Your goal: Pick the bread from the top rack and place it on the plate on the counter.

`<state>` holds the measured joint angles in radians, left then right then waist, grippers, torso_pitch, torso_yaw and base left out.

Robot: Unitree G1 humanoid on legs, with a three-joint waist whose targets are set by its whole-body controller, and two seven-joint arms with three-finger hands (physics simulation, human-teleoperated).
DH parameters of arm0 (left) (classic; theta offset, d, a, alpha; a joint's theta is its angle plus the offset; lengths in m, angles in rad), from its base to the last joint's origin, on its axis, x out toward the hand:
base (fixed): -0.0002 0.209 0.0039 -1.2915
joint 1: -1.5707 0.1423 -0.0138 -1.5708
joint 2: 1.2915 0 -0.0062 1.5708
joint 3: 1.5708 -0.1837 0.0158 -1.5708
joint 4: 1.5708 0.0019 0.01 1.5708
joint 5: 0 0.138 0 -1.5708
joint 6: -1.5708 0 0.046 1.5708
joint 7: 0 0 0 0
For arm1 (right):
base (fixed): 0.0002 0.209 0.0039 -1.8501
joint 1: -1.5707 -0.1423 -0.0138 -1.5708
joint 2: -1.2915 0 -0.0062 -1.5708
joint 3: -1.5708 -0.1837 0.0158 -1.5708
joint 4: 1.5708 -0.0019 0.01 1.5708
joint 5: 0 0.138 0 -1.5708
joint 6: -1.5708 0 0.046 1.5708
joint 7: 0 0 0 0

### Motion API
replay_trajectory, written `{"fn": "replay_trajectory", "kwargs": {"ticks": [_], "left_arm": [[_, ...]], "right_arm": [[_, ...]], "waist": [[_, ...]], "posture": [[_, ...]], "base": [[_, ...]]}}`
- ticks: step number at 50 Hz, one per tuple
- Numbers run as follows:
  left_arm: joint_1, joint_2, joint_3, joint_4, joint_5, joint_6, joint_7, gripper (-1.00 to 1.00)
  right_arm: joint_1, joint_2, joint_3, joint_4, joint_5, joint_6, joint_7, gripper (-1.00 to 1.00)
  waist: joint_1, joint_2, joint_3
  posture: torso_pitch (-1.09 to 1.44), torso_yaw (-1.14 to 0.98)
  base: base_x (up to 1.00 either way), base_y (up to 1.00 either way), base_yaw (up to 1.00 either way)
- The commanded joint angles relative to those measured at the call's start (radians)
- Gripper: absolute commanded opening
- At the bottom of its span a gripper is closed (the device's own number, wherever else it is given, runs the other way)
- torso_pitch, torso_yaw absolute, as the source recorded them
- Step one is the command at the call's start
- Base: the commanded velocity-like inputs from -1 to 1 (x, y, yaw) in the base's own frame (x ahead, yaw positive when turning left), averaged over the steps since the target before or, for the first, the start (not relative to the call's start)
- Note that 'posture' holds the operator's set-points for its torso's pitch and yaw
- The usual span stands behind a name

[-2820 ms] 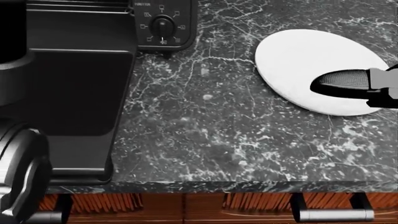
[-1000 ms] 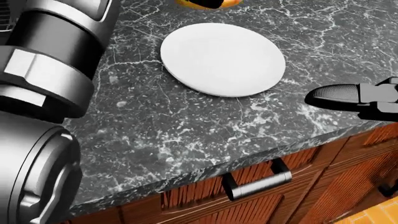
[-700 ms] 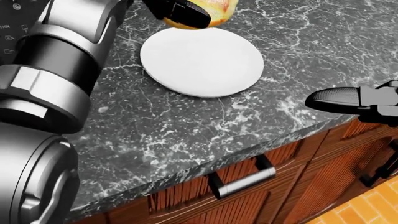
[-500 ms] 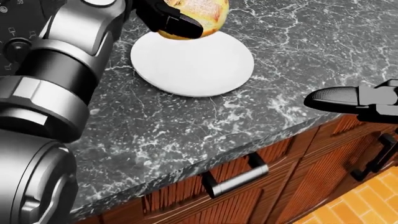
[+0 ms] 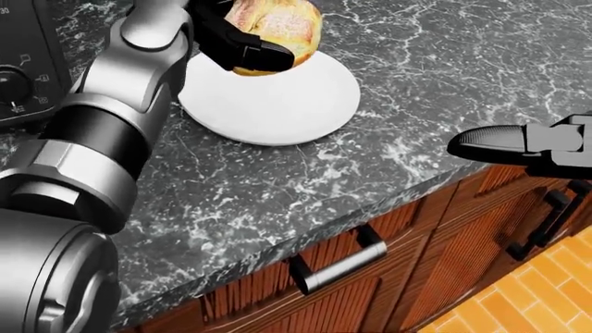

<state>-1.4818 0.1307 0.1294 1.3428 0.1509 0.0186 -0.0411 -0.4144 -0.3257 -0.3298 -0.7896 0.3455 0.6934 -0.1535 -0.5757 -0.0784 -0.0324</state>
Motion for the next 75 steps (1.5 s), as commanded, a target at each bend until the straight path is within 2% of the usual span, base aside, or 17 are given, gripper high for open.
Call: {"fn": "replay_trajectory", "kwargs": {"ticks": [1,26,46,56,67,69,70,71,73,74,75], "left_arm": [[-0.047,0.008,0.005,-0.045,-0.005,-0.034,0.014,-1.0],[0.034,-0.001,0.022,-0.022,0.015,-0.047,0.03,-1.0],[0.053,0.003,0.031,-0.013,0.04,-0.066,0.146,-1.0],[0.059,-0.002,0.032,-0.009,0.061,-0.06,0.177,-1.0],[0.073,-0.006,0.033,-0.007,0.075,-0.049,0.17,-1.0],[0.075,-0.008,0.034,-0.007,0.075,-0.049,0.165,-0.92],[0.076,-0.009,0.035,-0.007,0.075,-0.049,0.164,-0.62],[0.076,-0.009,0.035,-0.007,0.075,-0.049,0.164,-0.56],[0.076,-0.009,0.036,-0.007,0.075,-0.052,0.165,-0.57],[0.077,-0.009,0.036,-0.006,0.076,-0.051,0.167,-0.29],[0.077,-0.009,0.036,-0.006,0.076,-0.052,0.165,-0.26]], "right_arm": [[-0.022,-0.01,-0.012,-0.019,-0.005,-0.025,-0.002,1.0],[-0.017,-0.012,-0.019,-0.037,0.002,-0.009,-0.003,1.0],[-0.025,-0.015,-0.017,-0.029,0.002,-0.008,-0.003,1.0],[-0.024,-0.01,-0.011,-0.029,-0.005,-0.011,-0.006,1.0],[-0.012,-0.012,-0.025,-0.045,0.002,-0.004,-0.002,1.0],[-0.009,-0.011,-0.025,-0.046,0.002,-0.005,-0.002,1.0],[-0.009,-0.011,-0.024,-0.045,0.002,-0.005,-0.002,1.0],[-0.01,-0.011,-0.024,-0.045,0.002,-0.005,-0.002,1.0],[-0.012,-0.01,-0.022,-0.042,0.001,-0.006,-0.004,1.0],[-0.013,-0.011,-0.021,-0.044,0.0,-0.004,-0.005,1.0],[-0.014,-0.012,-0.019,-0.045,0.0,-0.002,-0.005,1.0]], "waist": [[-0.001,0.001,-0.027],[-0.011,0.005,-0.031],[-0.016,0.007,-0.034],[-0.016,0.008,-0.033],[-0.016,0.009,-0.034],[-0.016,0.009,-0.034],[-0.016,0.009,-0.034],[-0.016,0.009,-0.034],[-0.017,0.009,-0.034],[-0.017,0.009,-0.034],[-0.017,0.009,-0.034]], "posture": [[0.0,-0.54],[0.0,-0.54],[0.0,-0.54],[0.0,-0.54],[0.0,-0.54],[0.0,-0.54],[0.0,-0.54],[0.0,-0.54],[0.0,-0.54],[0.0,-0.54],[0.0,-0.54]], "base": [[0.0,0.0,0.0],[0.0,0.0,0.0],[0.0,0.0,0.0],[0.0,0.0,0.0],[0.0,0.0,0.0],[0.0,0.0,0.0],[0.0,0.0,0.0],[0.0,0.0,0.0],[0.0,0.0,0.0],[0.0,0.0,0.0],[0.0,0.0,0.0]]}}
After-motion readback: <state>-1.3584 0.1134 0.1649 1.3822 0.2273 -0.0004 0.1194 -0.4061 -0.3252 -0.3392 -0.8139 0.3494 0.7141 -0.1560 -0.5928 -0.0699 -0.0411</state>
